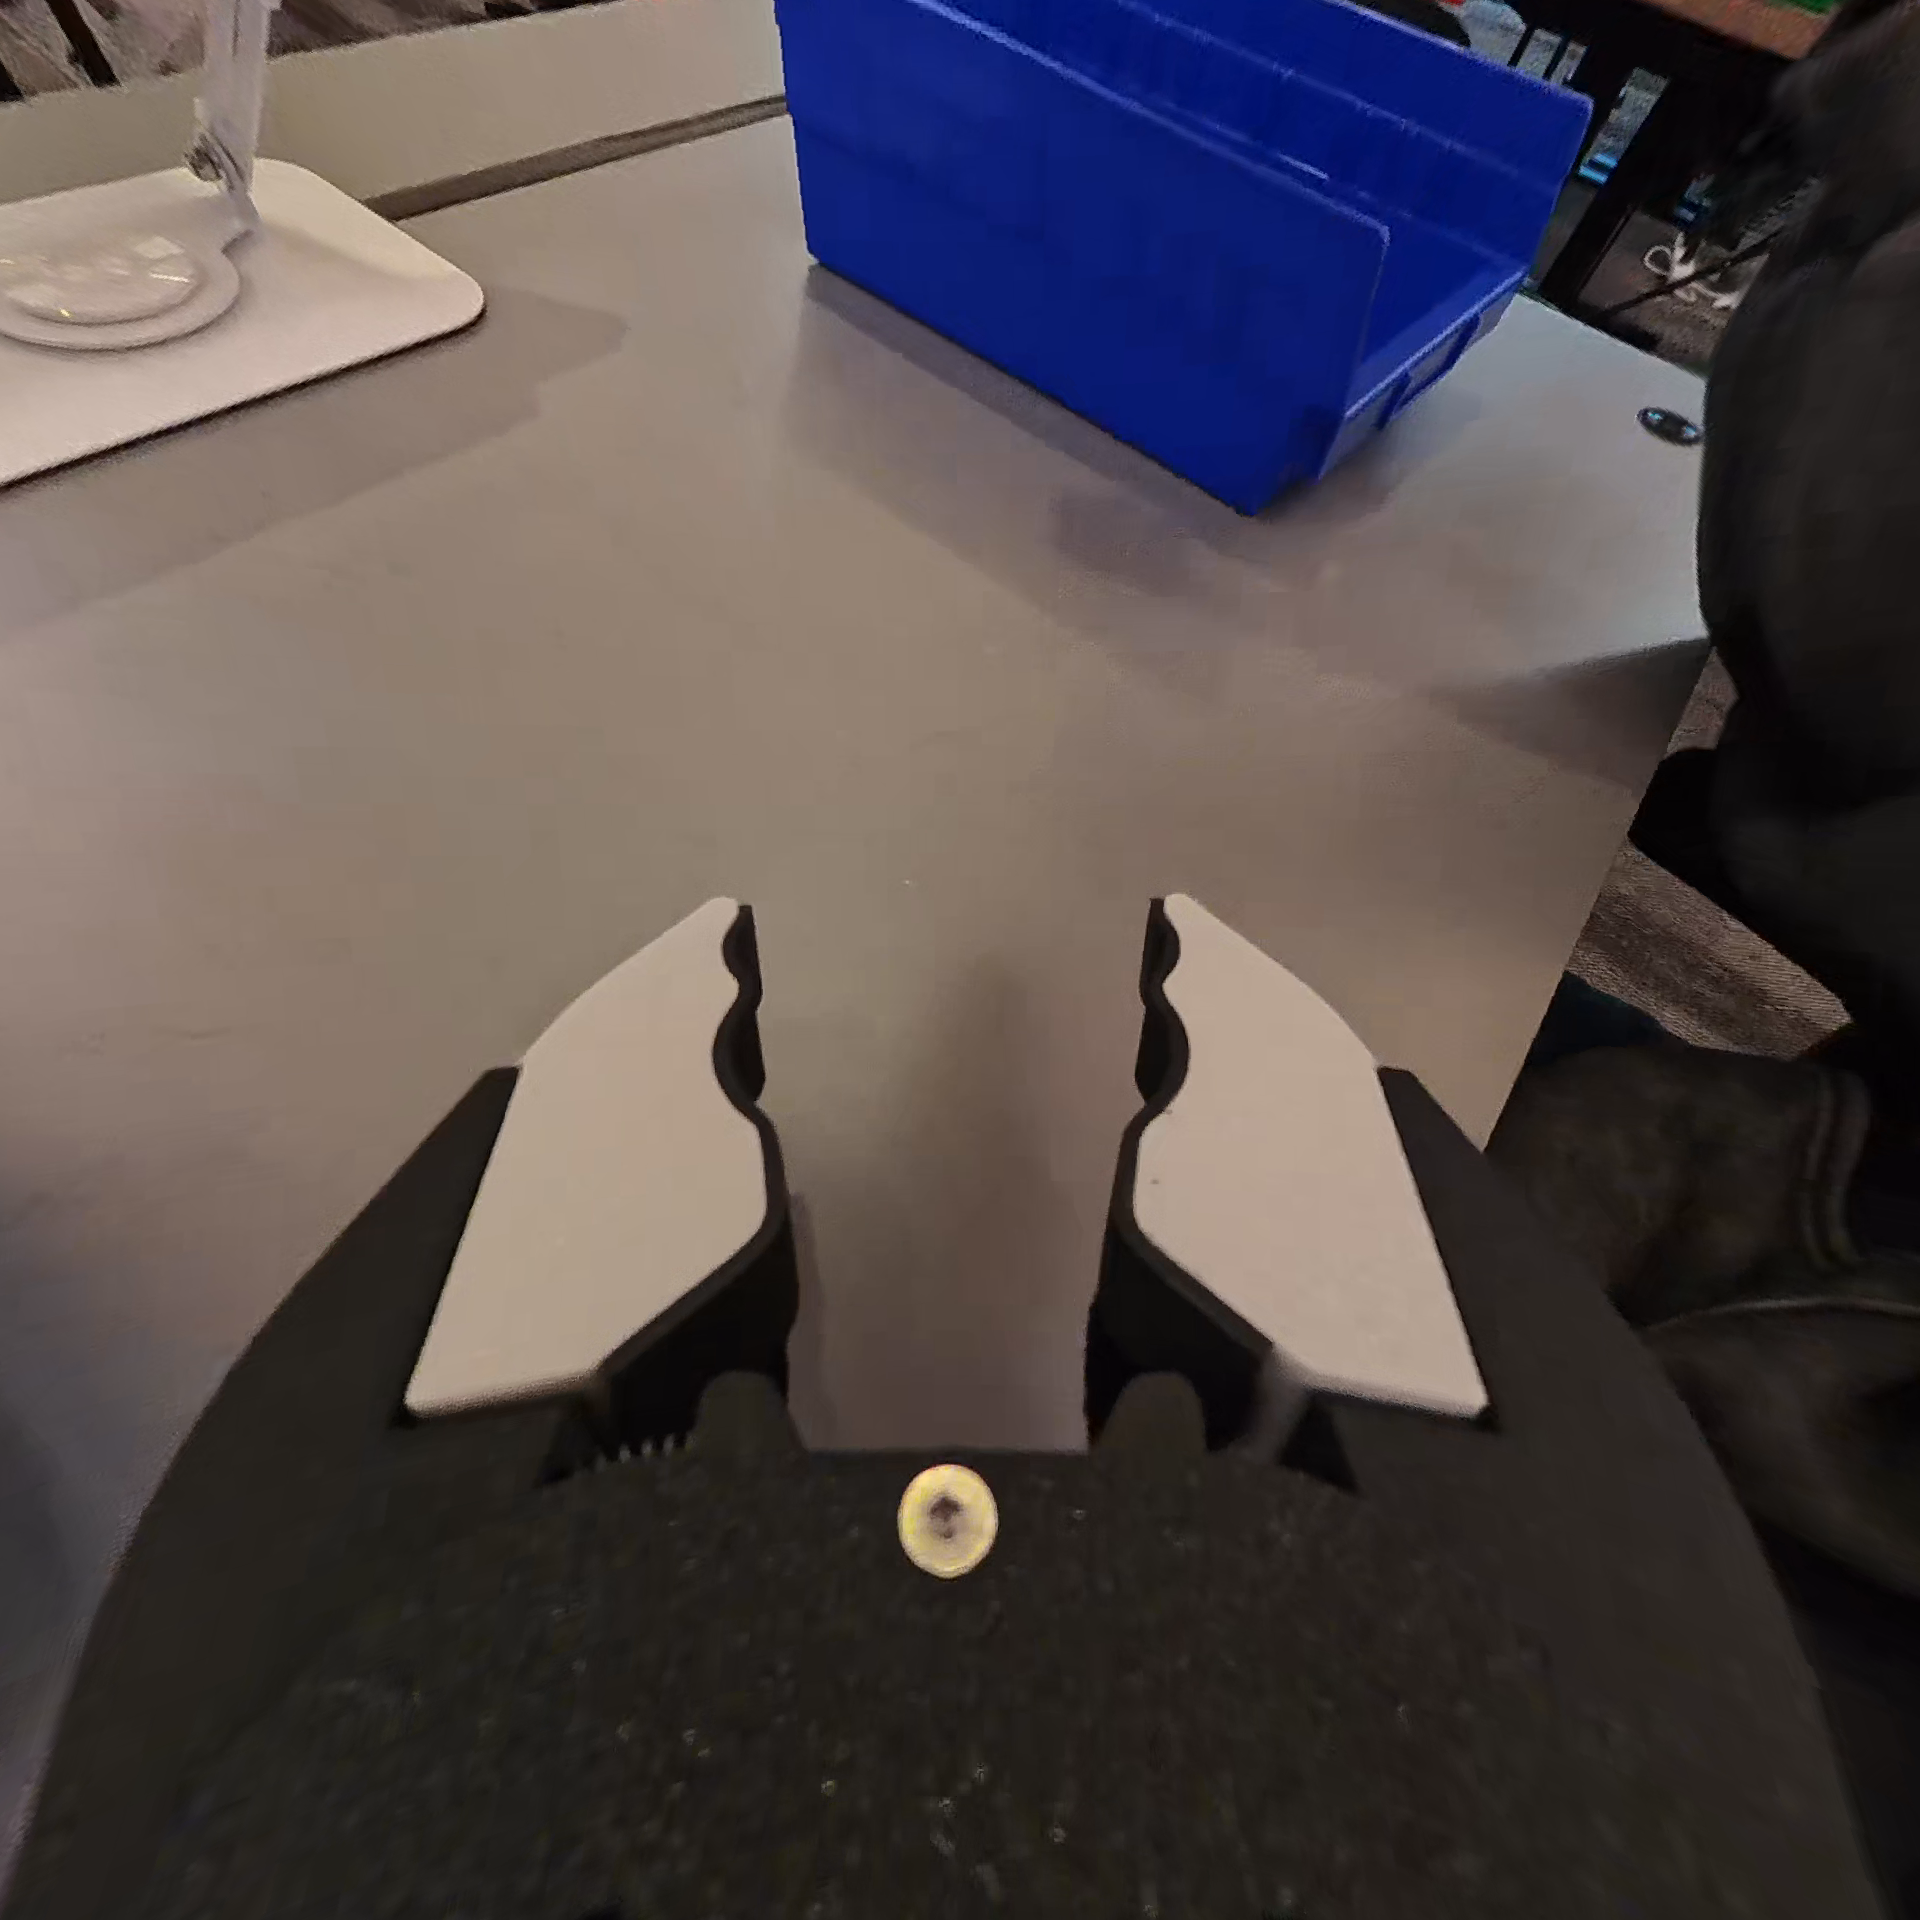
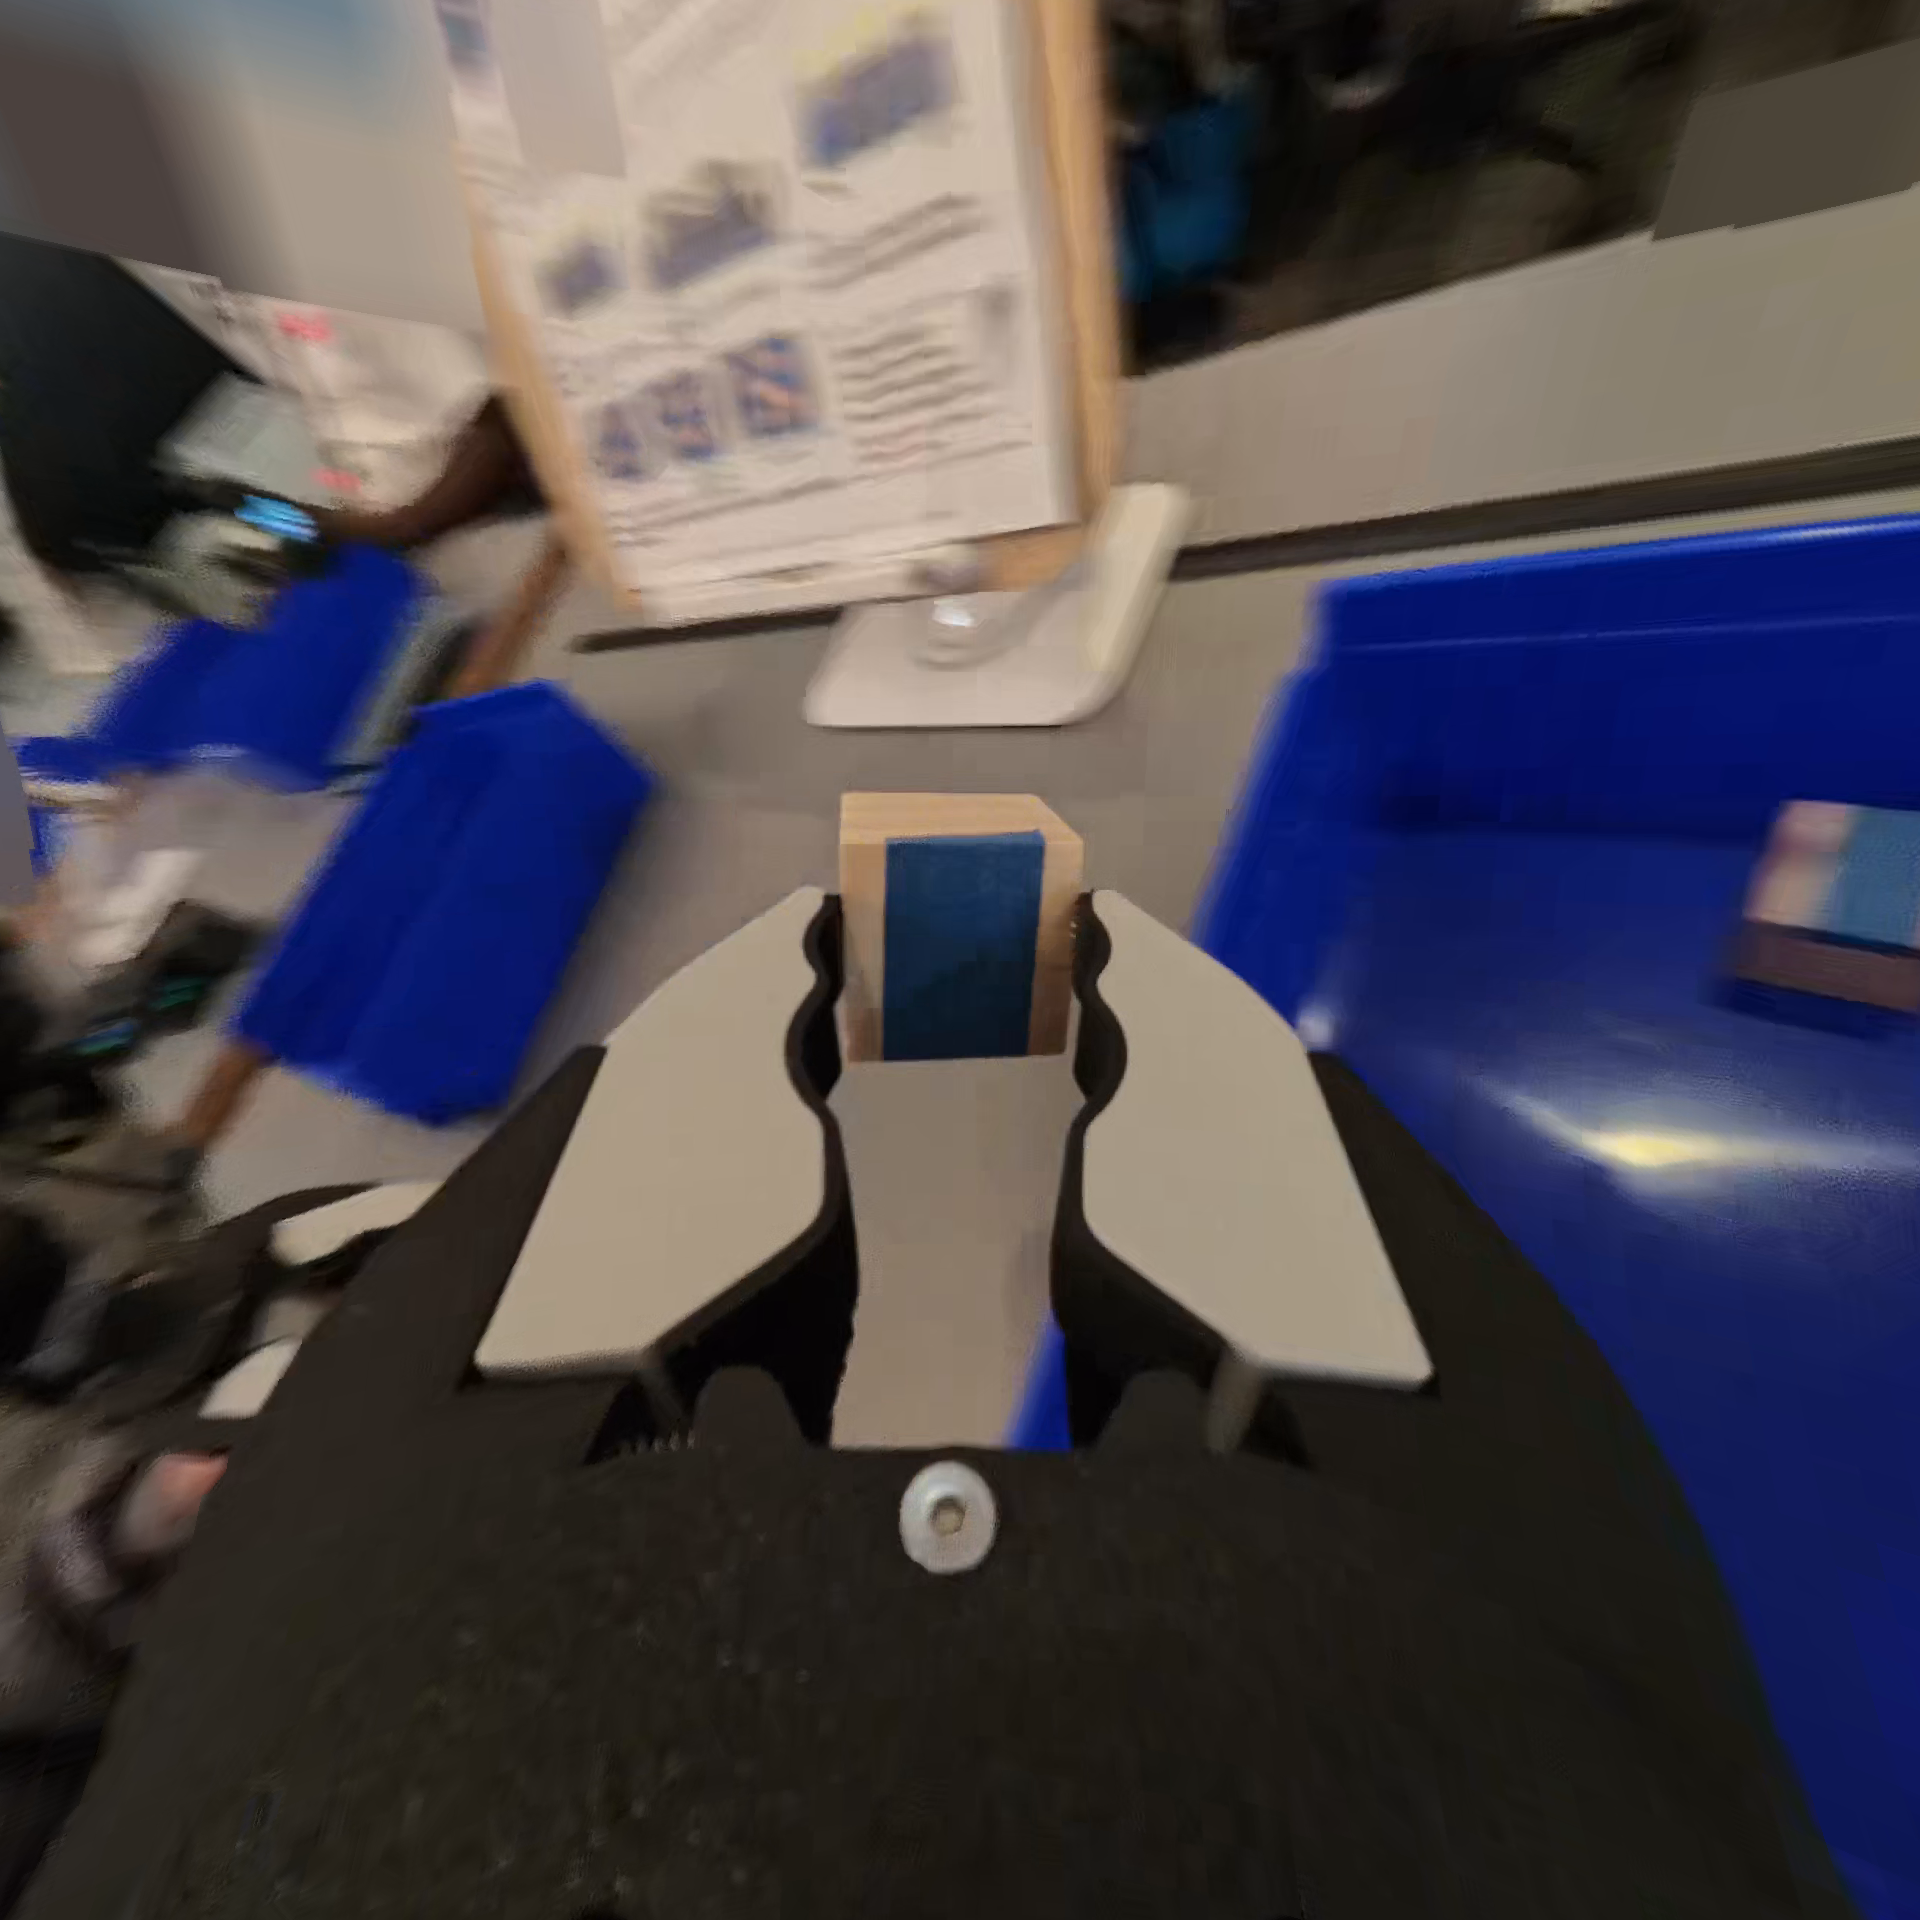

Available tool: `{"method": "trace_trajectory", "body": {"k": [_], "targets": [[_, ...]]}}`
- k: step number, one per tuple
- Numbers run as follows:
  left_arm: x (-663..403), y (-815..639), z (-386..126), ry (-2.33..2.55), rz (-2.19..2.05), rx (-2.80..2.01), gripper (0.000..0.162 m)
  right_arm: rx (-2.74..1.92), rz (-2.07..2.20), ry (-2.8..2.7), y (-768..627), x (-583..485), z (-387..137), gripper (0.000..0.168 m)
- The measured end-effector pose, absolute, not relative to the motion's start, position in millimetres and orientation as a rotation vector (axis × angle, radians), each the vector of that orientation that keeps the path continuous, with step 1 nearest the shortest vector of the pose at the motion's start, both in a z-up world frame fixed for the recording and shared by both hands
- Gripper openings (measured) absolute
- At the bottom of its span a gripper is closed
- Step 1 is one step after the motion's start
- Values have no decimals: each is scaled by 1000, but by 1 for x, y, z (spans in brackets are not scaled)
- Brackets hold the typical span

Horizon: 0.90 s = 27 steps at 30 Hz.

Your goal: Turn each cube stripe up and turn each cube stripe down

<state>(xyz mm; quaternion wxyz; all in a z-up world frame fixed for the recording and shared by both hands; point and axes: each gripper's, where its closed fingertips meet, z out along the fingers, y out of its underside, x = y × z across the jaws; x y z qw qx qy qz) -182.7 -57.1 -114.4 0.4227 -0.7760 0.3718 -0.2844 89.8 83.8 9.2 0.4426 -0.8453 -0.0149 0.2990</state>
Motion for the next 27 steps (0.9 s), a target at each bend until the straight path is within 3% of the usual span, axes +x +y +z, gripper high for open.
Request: {"method": "trace_trajectory", "body": {"k": [5,12,27], "targets": [[-178,-63,-125,946,-790,-2003,70,-2422,380,90,139,164,-40,43],[-181,-65,-124,973,-727,-1995,70,-2766,80,81,188,174,-128,42],[-184,-64,-137,994,-694,-2056,72,-2858,-41,42,198,167,-168,43]]}}
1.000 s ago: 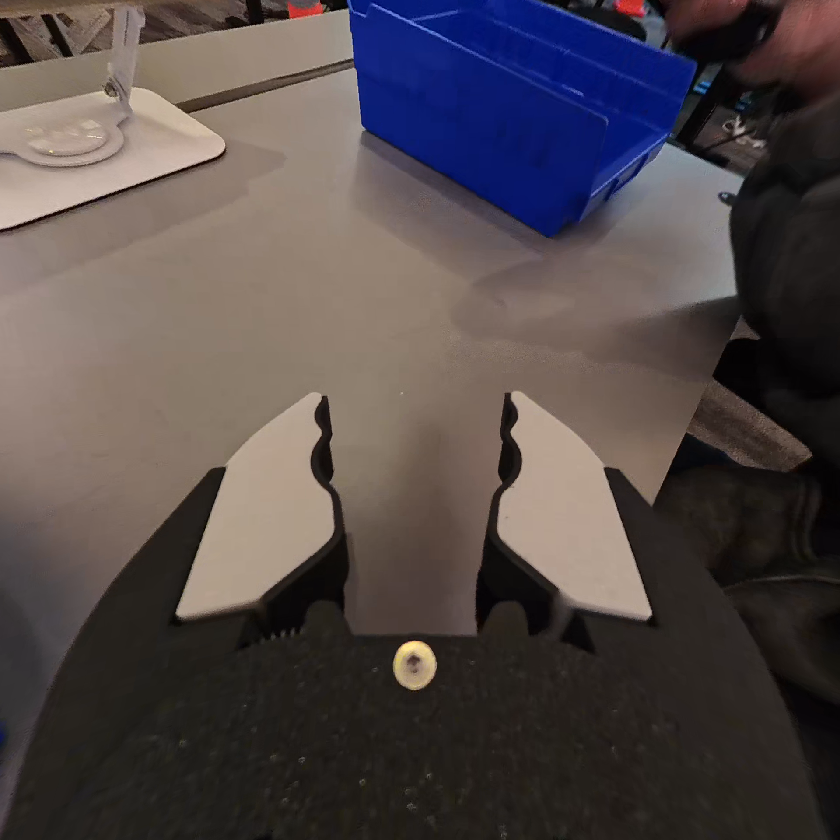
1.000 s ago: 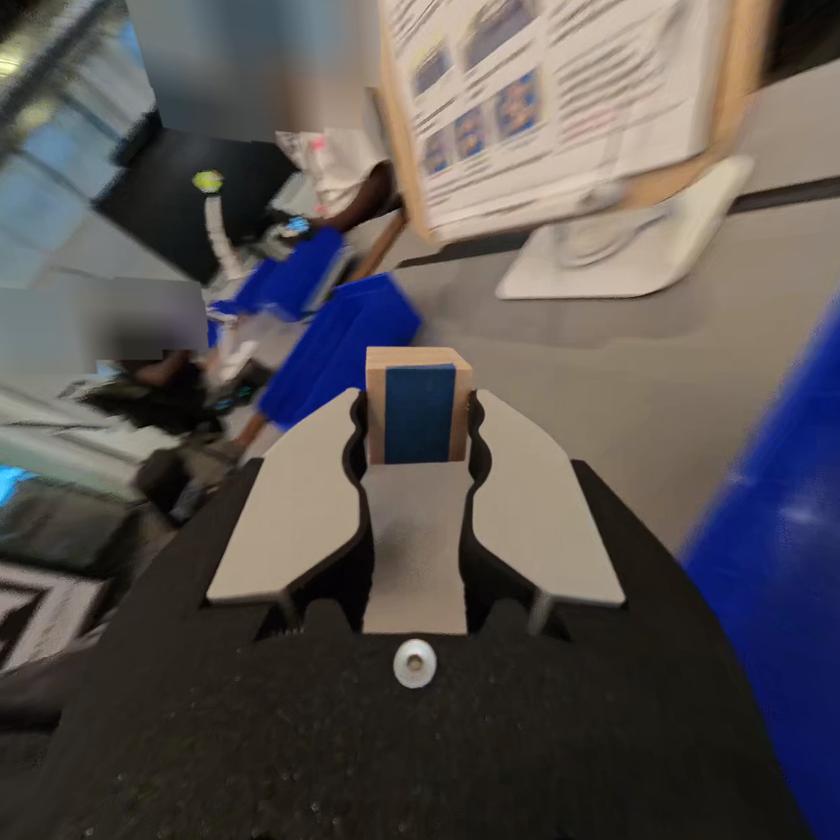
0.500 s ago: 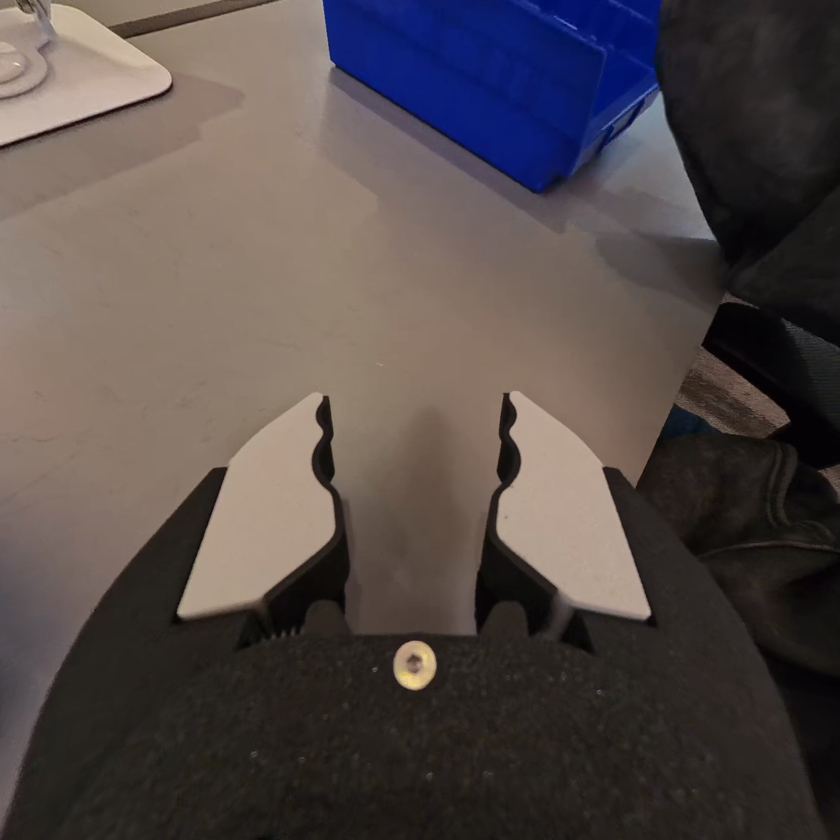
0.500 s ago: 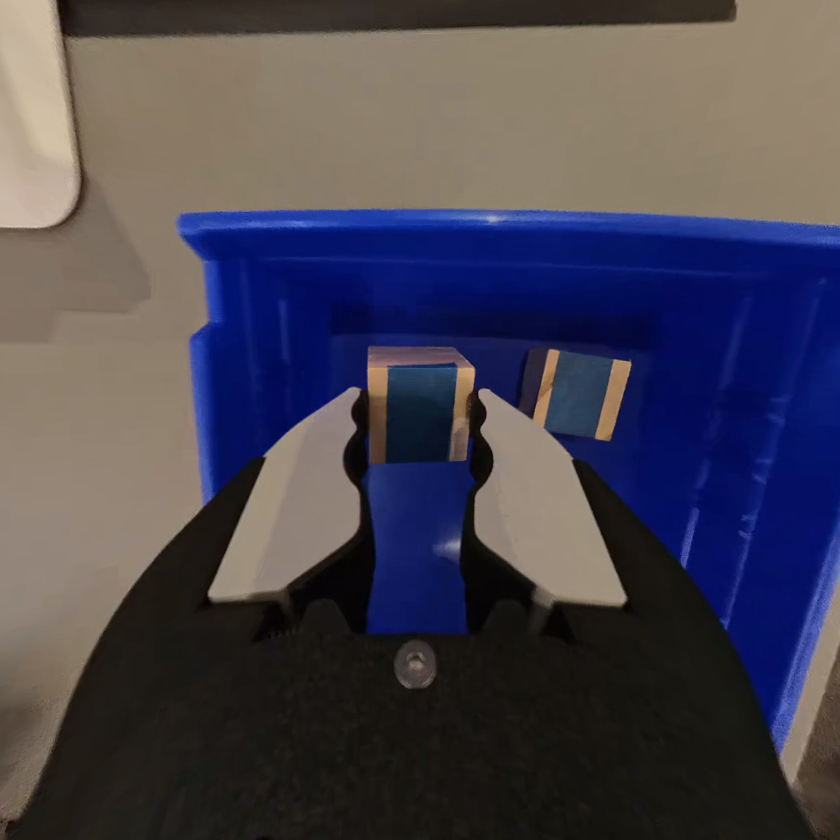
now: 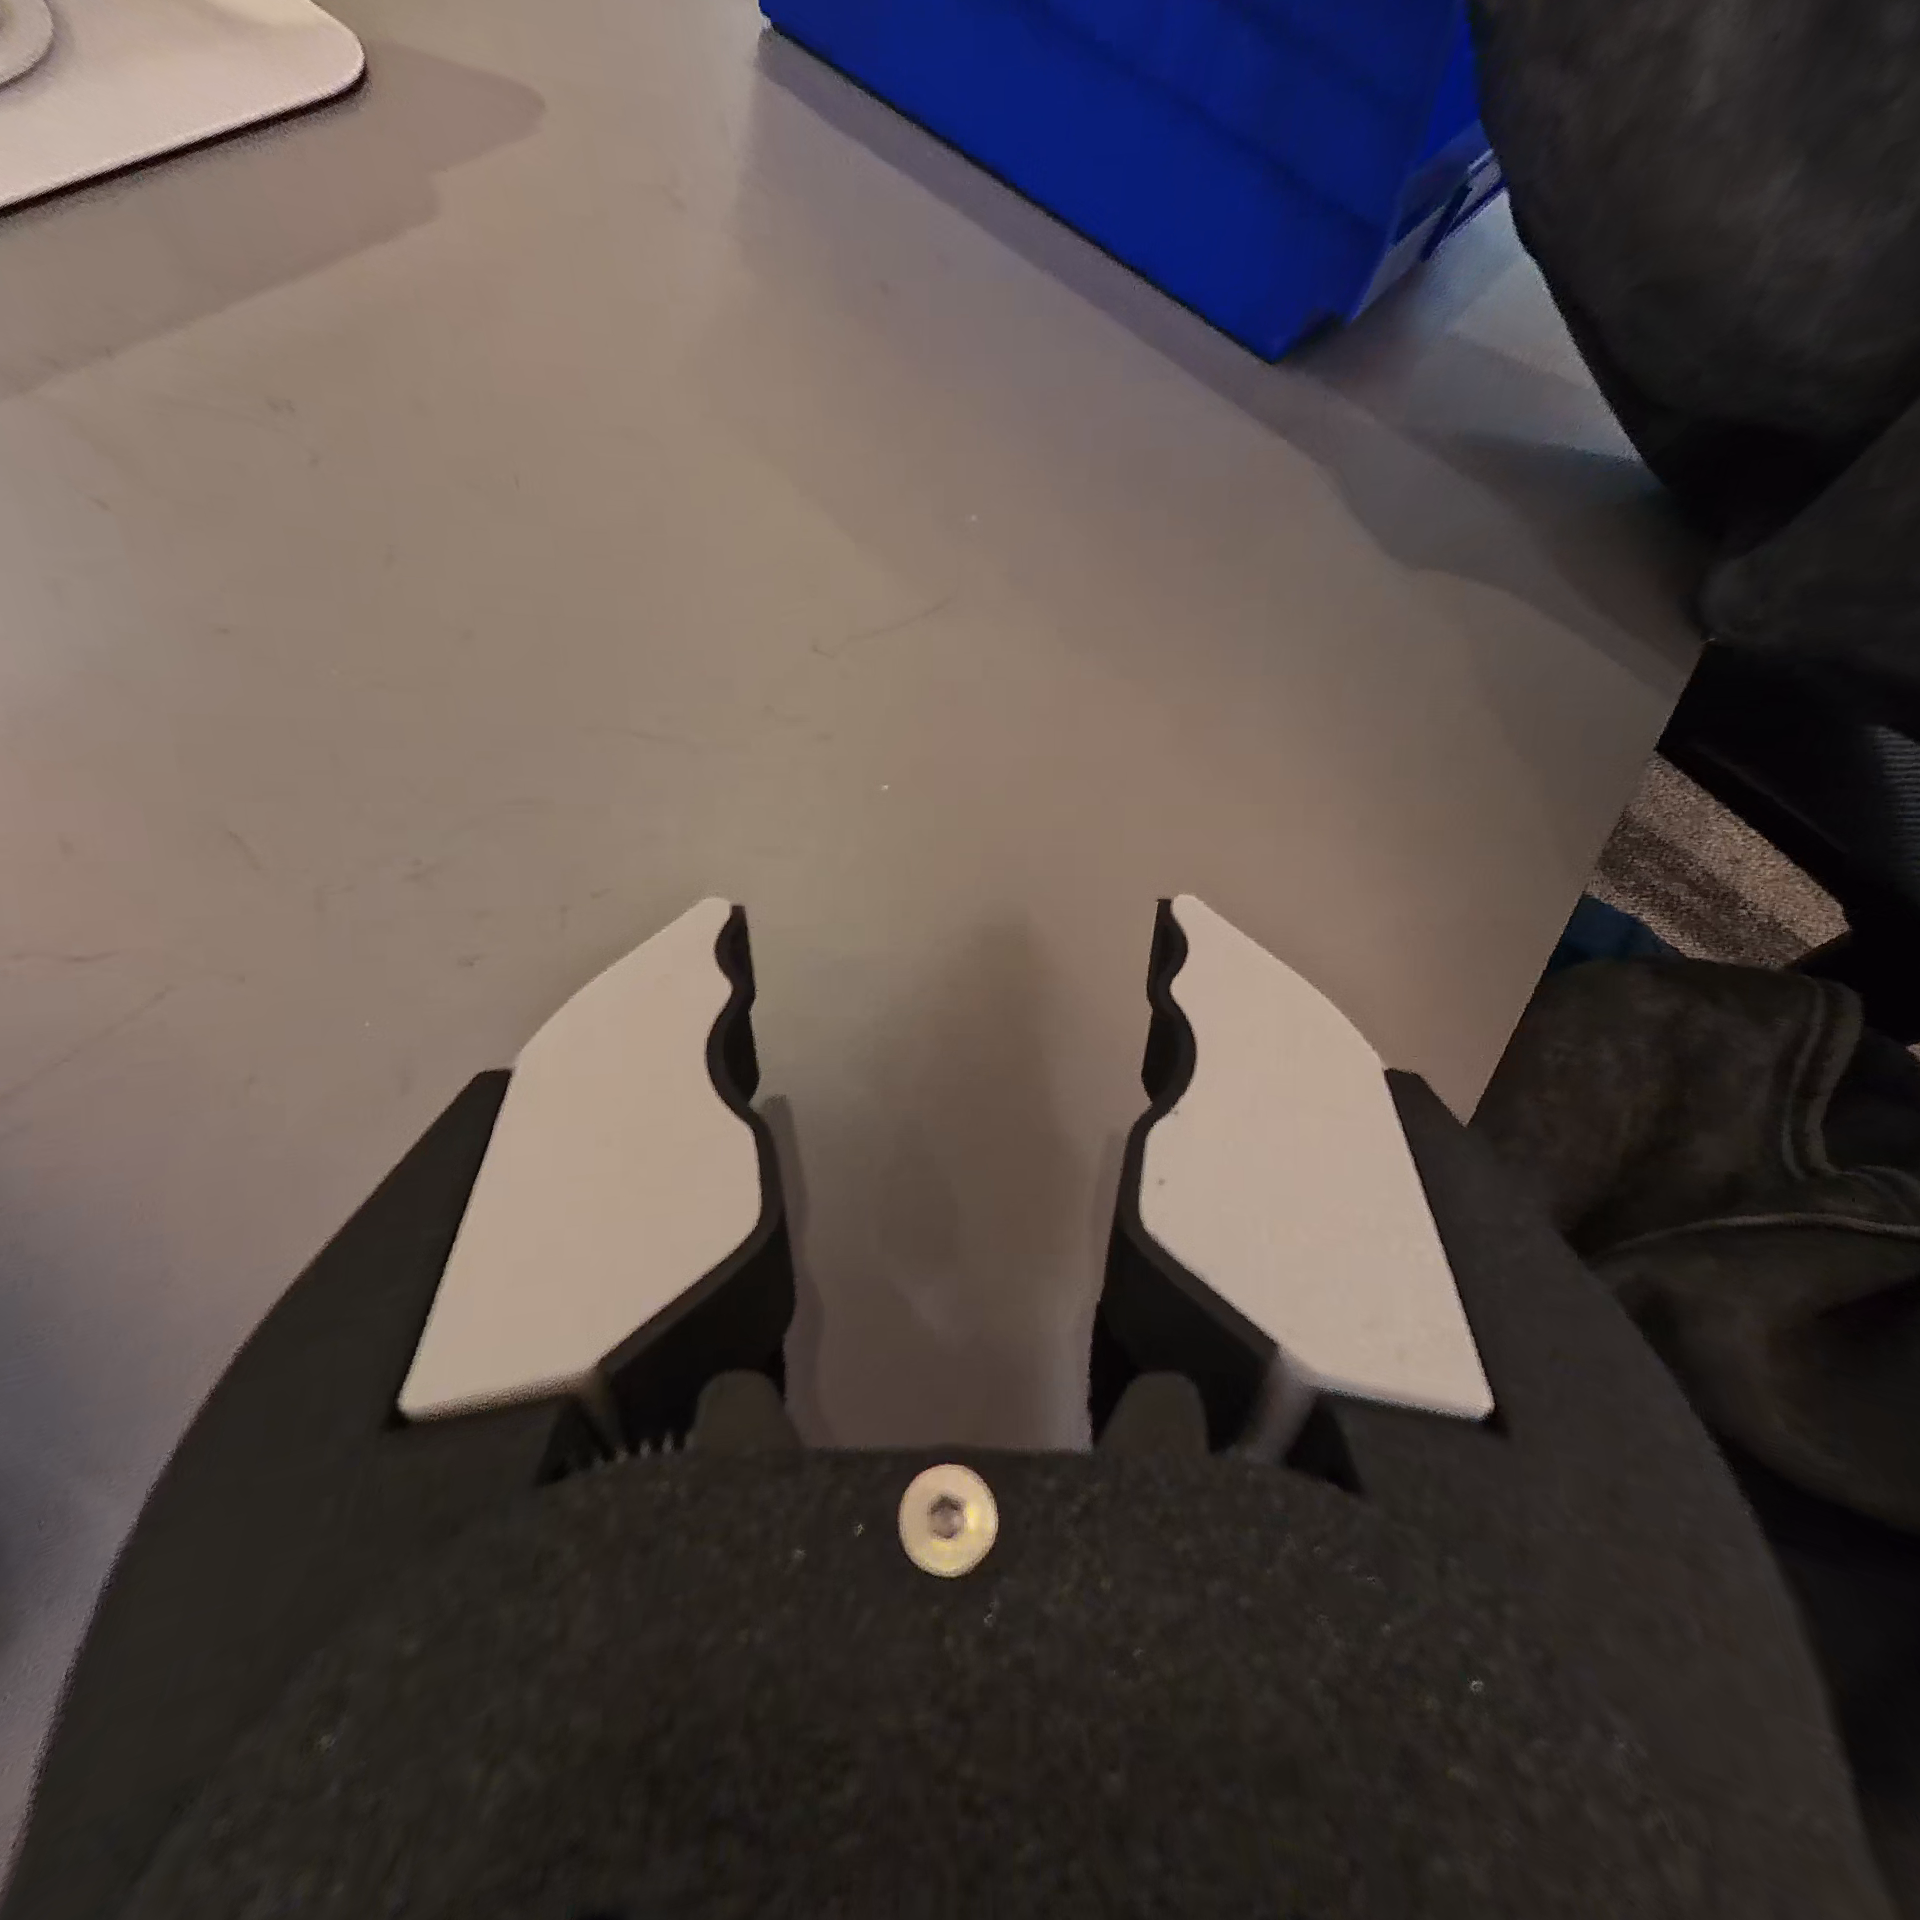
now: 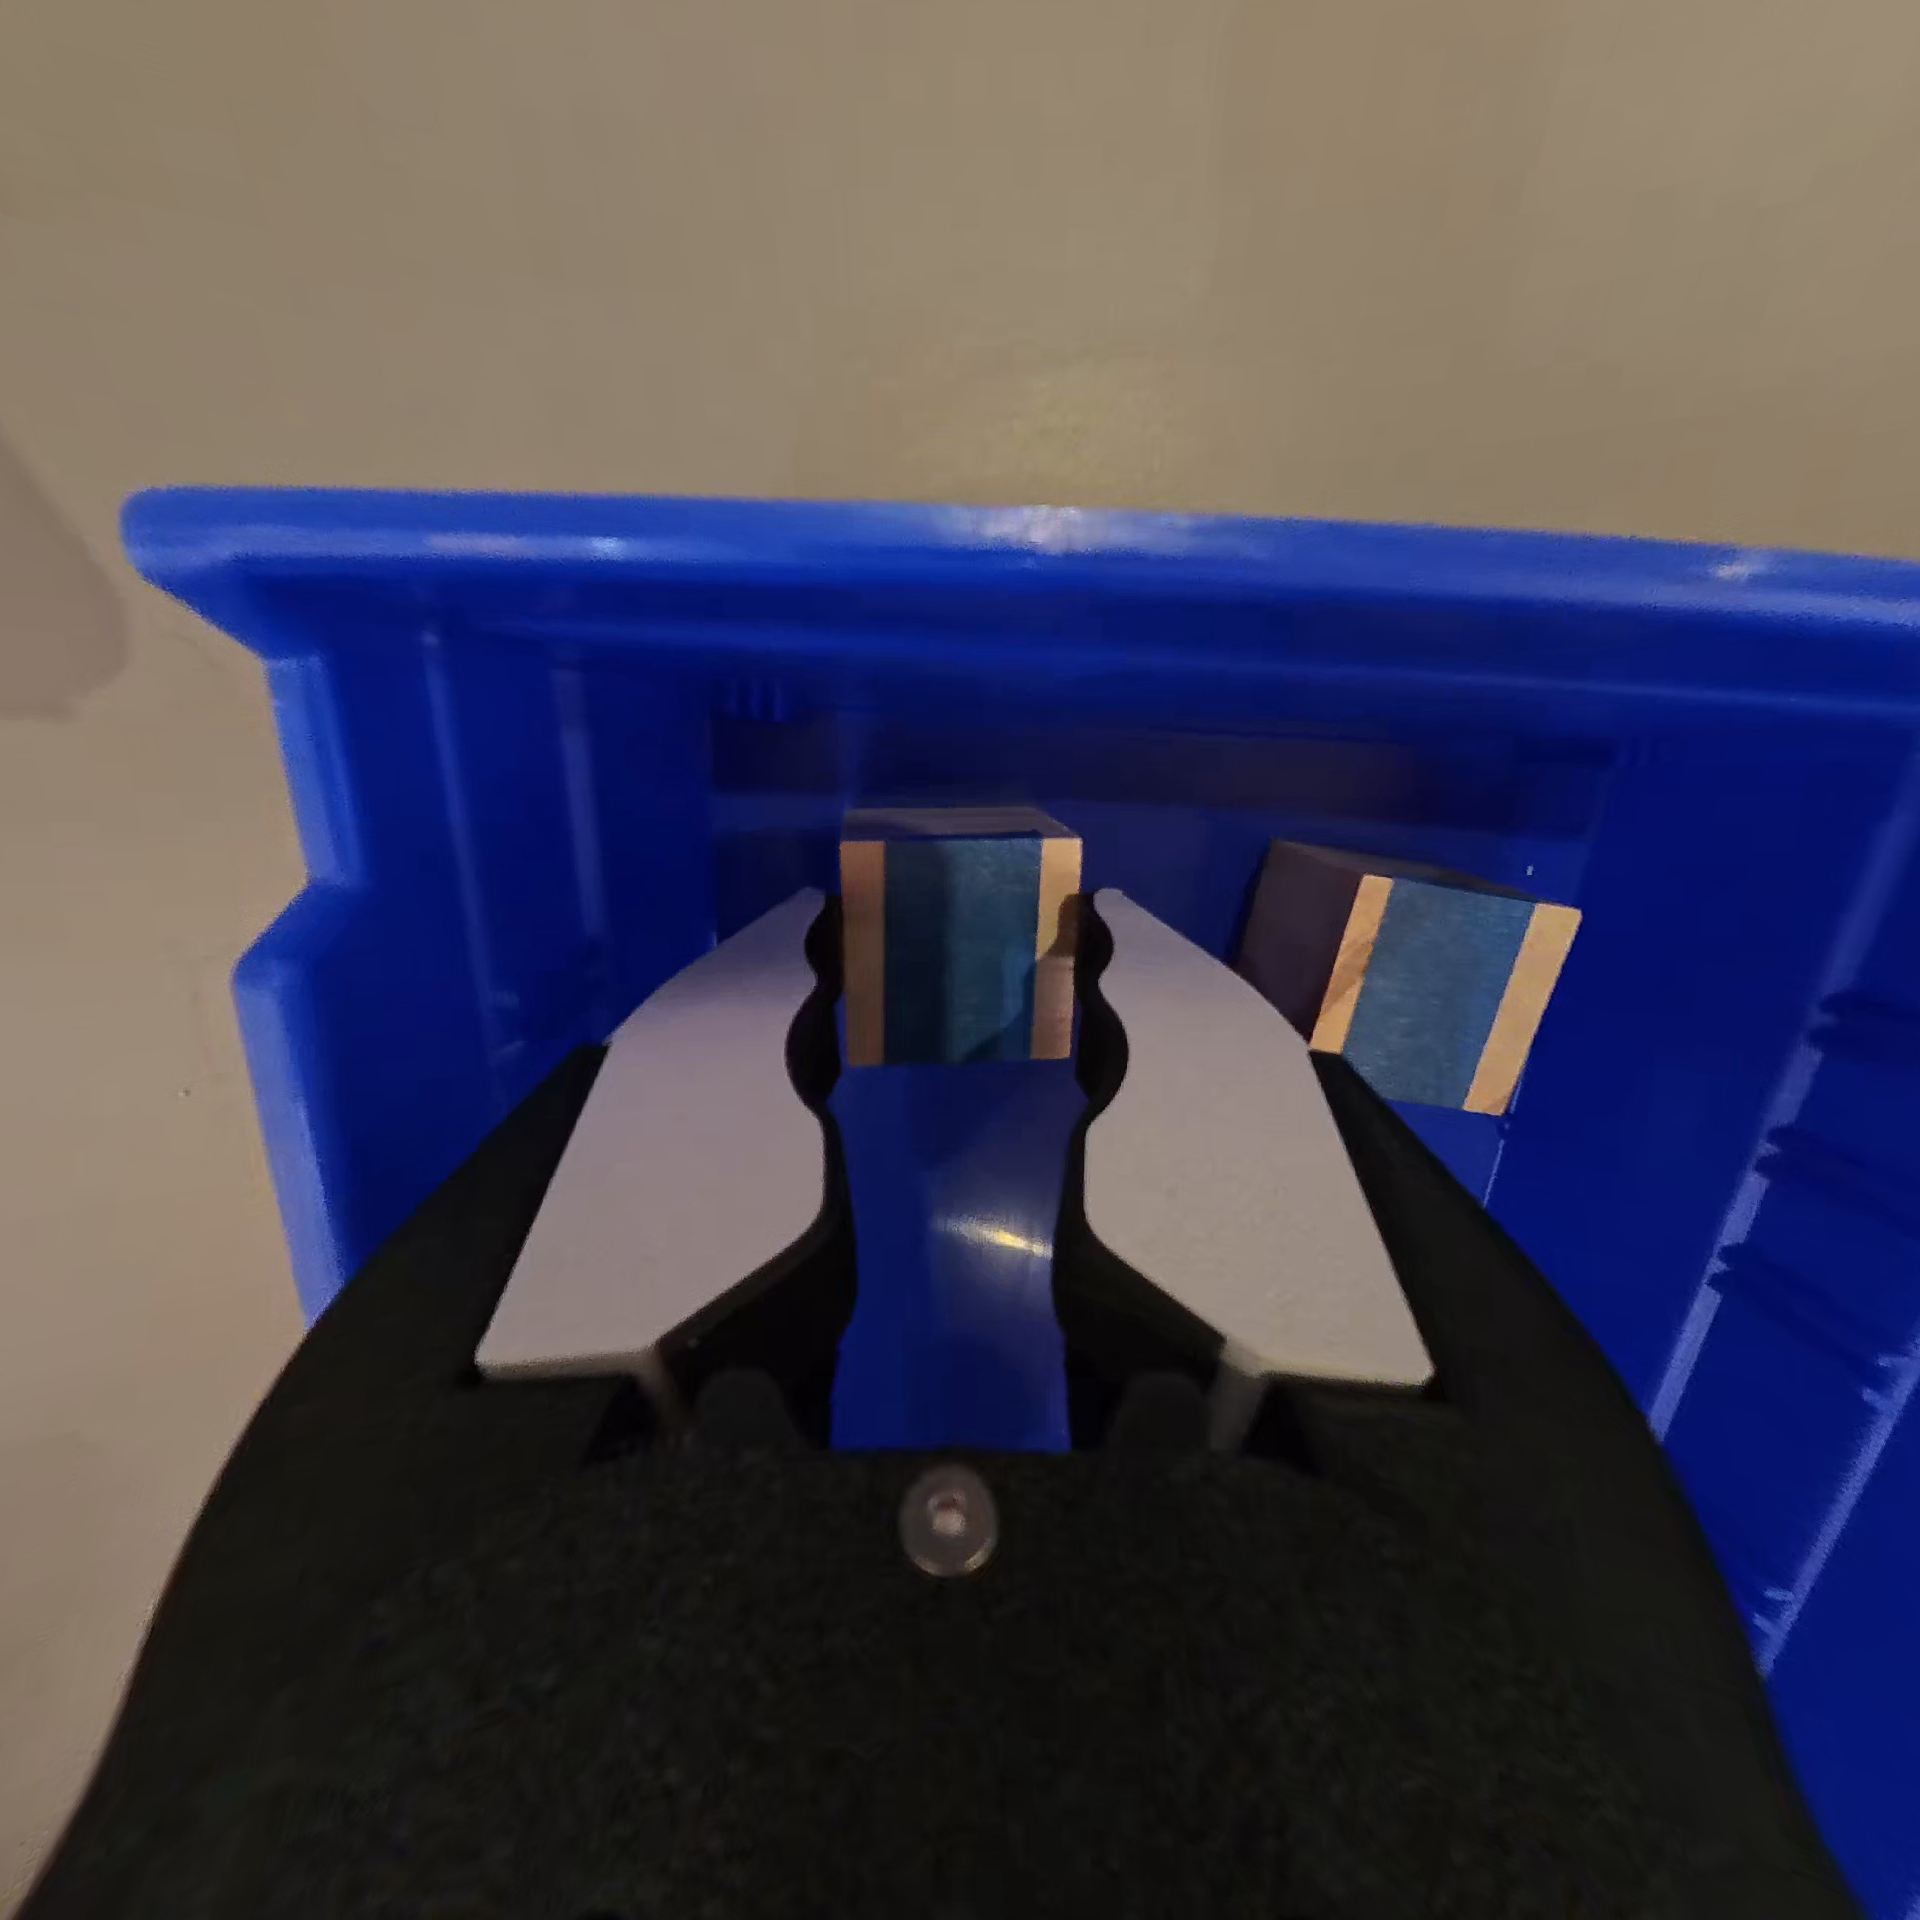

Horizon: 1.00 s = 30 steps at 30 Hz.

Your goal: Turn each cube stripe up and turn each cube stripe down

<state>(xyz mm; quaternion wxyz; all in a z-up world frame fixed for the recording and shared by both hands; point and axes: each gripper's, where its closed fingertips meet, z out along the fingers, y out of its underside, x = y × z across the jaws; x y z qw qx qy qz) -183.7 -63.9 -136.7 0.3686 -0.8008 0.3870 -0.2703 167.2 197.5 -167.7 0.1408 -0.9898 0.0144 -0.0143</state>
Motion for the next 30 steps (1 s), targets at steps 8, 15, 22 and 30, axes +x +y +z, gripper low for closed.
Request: {"method": "trace_trajectory", "body": {"k": [8,15,22,30], "targets": [[-187,-60,-137,951,-711,-2072,73,-2449,127,-72,177,144,-69,60],[-189,-56,-139,915,-710,-2085,72,-1799,784,-483,46,-21,-21,64],[-215,-40,-116,840,-615,-2093,72,-1822,769,-687,-17,-90,-104,63],[-369,33,-51,483,-272,-2372,74,-1862,944,-672,-27,-100,-106,60]]}}
